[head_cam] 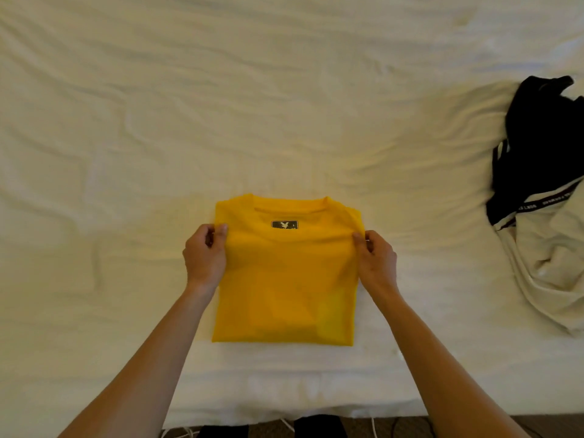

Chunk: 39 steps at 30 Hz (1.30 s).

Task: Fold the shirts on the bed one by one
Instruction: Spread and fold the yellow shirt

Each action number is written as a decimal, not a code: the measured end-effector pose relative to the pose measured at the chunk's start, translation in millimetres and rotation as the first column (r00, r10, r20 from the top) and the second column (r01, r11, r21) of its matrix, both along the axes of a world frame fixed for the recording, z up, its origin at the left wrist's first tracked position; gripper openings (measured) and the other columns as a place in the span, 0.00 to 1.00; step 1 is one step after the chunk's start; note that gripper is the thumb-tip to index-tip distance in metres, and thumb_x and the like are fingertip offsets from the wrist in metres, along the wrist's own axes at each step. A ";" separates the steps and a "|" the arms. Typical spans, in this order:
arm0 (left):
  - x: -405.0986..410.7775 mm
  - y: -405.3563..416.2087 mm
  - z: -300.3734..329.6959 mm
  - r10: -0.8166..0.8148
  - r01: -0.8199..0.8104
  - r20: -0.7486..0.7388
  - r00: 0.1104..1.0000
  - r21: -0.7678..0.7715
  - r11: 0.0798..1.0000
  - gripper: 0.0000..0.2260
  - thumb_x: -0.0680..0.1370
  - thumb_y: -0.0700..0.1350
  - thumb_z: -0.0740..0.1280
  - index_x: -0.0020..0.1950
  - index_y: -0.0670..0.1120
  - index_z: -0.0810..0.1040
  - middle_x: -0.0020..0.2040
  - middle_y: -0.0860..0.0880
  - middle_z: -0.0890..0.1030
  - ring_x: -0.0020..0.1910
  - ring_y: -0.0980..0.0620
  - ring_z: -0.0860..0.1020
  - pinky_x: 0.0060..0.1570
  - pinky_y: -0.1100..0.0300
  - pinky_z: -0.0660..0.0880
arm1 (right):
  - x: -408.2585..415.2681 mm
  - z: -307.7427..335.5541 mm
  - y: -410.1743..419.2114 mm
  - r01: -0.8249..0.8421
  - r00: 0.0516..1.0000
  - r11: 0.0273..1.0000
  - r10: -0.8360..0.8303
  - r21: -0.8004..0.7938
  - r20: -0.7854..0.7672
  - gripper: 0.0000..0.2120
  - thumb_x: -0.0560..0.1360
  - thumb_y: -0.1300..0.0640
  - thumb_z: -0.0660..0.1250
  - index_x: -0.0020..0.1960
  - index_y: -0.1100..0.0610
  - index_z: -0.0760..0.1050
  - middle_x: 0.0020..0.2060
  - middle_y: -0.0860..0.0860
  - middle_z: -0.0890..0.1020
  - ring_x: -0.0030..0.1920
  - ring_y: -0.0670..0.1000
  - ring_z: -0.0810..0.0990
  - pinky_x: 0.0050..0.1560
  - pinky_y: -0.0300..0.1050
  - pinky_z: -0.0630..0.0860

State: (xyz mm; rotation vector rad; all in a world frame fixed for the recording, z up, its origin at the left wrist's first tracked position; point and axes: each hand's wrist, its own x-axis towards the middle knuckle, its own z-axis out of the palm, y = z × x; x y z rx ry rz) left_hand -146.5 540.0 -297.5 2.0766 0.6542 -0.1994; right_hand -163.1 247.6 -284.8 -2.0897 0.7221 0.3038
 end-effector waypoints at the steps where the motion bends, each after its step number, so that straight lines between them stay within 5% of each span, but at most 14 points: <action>1: -1.2 -1.3 -3.2 0.038 -0.039 -0.059 0.998 -0.014 0.999 0.15 0.82 0.53 0.64 0.46 0.42 0.78 0.37 0.48 0.77 0.38 0.49 0.73 0.38 0.56 0.68 | -0.8 -2.1 3.1 0.014 1.000 1.000 -0.014 0.004 -0.026 0.17 0.83 0.49 0.61 0.45 0.62 0.73 0.33 0.52 0.74 0.36 0.51 0.71 0.33 0.44 0.63; 4: -15.2 -3.0 -6.3 0.101 -0.100 -0.132 0.986 0.013 0.995 0.20 0.80 0.60 0.63 0.37 0.46 0.76 0.32 0.49 0.76 0.35 0.51 0.74 0.36 0.55 0.67 | -14.0 -5.0 9.9 0.082 0.995 0.996 -0.080 0.027 -0.062 0.14 0.81 0.46 0.61 0.48 0.56 0.74 0.35 0.48 0.77 0.37 0.46 0.74 0.33 0.38 0.66; 7: -43.1 -1.3 -2.4 0.067 -0.063 -0.147 0.987 0.031 0.998 0.23 0.79 0.64 0.61 0.34 0.47 0.73 0.29 0.50 0.74 0.32 0.55 0.74 0.33 0.59 0.66 | -38.4 -7.1 11.0 0.127 0.989 0.988 -0.120 0.089 -0.083 0.17 0.78 0.41 0.64 0.43 0.55 0.75 0.34 0.50 0.78 0.34 0.46 0.74 0.35 0.44 0.70; 14: -132.4 -2.1 4.8 -0.056 0.057 -0.075 0.996 0.010 0.998 0.22 0.79 0.56 0.63 0.32 0.42 0.66 0.26 0.48 0.65 0.25 0.55 0.64 0.29 0.58 0.59 | -105.6 -3.7 7.0 0.034 0.995 0.997 -0.027 0.068 -0.100 0.21 0.77 0.49 0.69 0.32 0.58 0.65 0.24 0.49 0.64 0.25 0.44 0.61 0.29 0.41 0.58; 17: -139.4 -3.3 10.0 -0.066 0.068 -0.057 0.996 0.040 0.997 0.21 0.77 0.57 0.64 0.33 0.42 0.70 0.26 0.47 0.68 0.26 0.56 0.66 0.28 0.63 0.59 | -120.5 0.6 7.5 0.152 0.988 0.988 -0.153 -0.017 -0.035 0.11 0.79 0.52 0.67 0.45 0.59 0.76 0.29 0.51 0.74 0.29 0.48 0.70 0.31 0.45 0.65; 19: -135.5 -6.7 13.0 0.009 -0.001 -0.061 0.998 0.127 0.992 0.19 0.77 0.60 0.65 0.41 0.45 0.77 0.33 0.49 0.77 0.34 0.51 0.75 0.33 0.68 0.64 | -123.9 5.3 19.8 0.181 0.984 0.963 -0.175 -0.199 0.045 0.12 0.81 0.49 0.64 0.59 0.55 0.75 0.46 0.52 0.79 0.47 0.52 0.77 0.45 0.50 0.72; 21: -132.2 -18.1 13.4 0.001 -0.002 0.003 1.000 0.294 0.956 0.21 0.79 0.61 0.65 0.57 0.44 0.78 0.52 0.46 0.79 0.53 0.46 0.77 0.51 0.61 0.71 | -123.5 9.6 42.5 0.020 0.986 0.929 0.043 -0.370 0.160 0.19 0.82 0.45 0.59 0.68 0.54 0.70 0.65 0.52 0.74 0.65 0.53 0.70 0.61 0.50 0.66; 23: -129.7 -38.9 11.3 -0.180 0.141 0.083 0.980 0.347 0.927 0.25 0.81 0.57 0.60 0.71 0.42 0.70 0.70 0.42 0.71 0.70 0.43 0.68 0.68 0.51 0.65 | -121.5 5.7 69.7 -0.280 0.901 0.865 0.387 -0.416 0.197 0.24 0.82 0.44 0.54 0.76 0.52 0.62 0.76 0.52 0.64 0.77 0.52 0.60 0.74 0.53 0.55; 26: -126.1 -59.3 -6.0 -0.607 0.552 0.006 0.795 0.406 0.728 0.27 0.83 0.56 0.52 0.80 0.46 0.59 0.81 0.45 0.56 0.80 0.45 0.54 0.76 0.43 0.51 | -123.2 -18.9 80.6 -0.615 0.697 0.645 0.713 -0.453 0.070 0.29 0.83 0.44 0.50 0.80 0.53 0.53 0.80 0.52 0.53 0.80 0.53 0.50 0.75 0.64 0.48; 29: -104.7 -21.6 -33.0 -0.638 0.615 -0.172 0.751 0.536 0.579 0.29 0.82 0.61 0.45 0.80 0.49 0.56 0.81 0.44 0.52 0.80 0.44 0.52 0.75 0.35 0.50 | -111.6 -41.8 40.0 -0.561 0.798 0.656 0.590 -0.504 -0.121 0.33 0.81 0.39 0.45 0.80 0.56 0.50 0.79 0.53 0.48 0.80 0.53 0.46 0.75 0.67 0.45; 33: -83.3 10.8 -42.5 -0.166 0.205 -0.120 0.979 0.572 0.794 0.31 0.82 0.56 0.48 0.81 0.41 0.53 0.81 0.39 0.49 0.80 0.41 0.49 0.74 0.32 0.48 | -98.8 -43.8 7.1 -0.205 0.976 0.819 0.211 -0.536 -0.051 0.37 0.81 0.37 0.41 0.79 0.63 0.49 0.78 0.58 0.47 0.79 0.61 0.49 0.73 0.72 0.47; 35: -87.8 -19.6 -36.9 -0.300 0.270 -0.031 0.953 0.534 0.802 0.30 0.83 0.55 0.49 0.81 0.40 0.52 0.81 0.41 0.49 0.80 0.43 0.49 0.76 0.36 0.46 | -101.3 -43.3 33.6 -0.349 0.897 0.781 0.439 -0.519 0.058 0.34 0.82 0.42 0.47 0.80 0.62 0.49 0.80 0.59 0.49 0.80 0.59 0.49 0.76 0.67 0.43; 37: -95.4 -46.6 -36.0 -0.663 0.561 -0.011 0.749 0.544 0.624 0.29 0.84 0.57 0.48 0.82 0.44 0.52 0.82 0.45 0.50 0.81 0.46 0.49 0.77 0.40 0.44 | -103.4 -45.8 54.2 -0.582 0.677 0.593 0.732 -0.556 0.072 0.32 0.83 0.41 0.48 0.81 0.57 0.49 0.80 0.56 0.51 0.80 0.57 0.51 0.77 0.62 0.42; 39: -76.9 -38.5 -43.0 -0.729 0.630 -0.081 0.680 0.573 0.525 0.30 0.83 0.59 0.47 0.82 0.47 0.51 0.82 0.48 0.48 0.81 0.47 0.46 0.77 0.40 0.42 | -85.6 -52.4 40.4 -0.618 0.652 0.524 0.758 -0.586 -0.010 0.33 0.82 0.39 0.48 0.81 0.56 0.48 0.80 0.54 0.49 0.80 0.56 0.50 0.77 0.61 0.40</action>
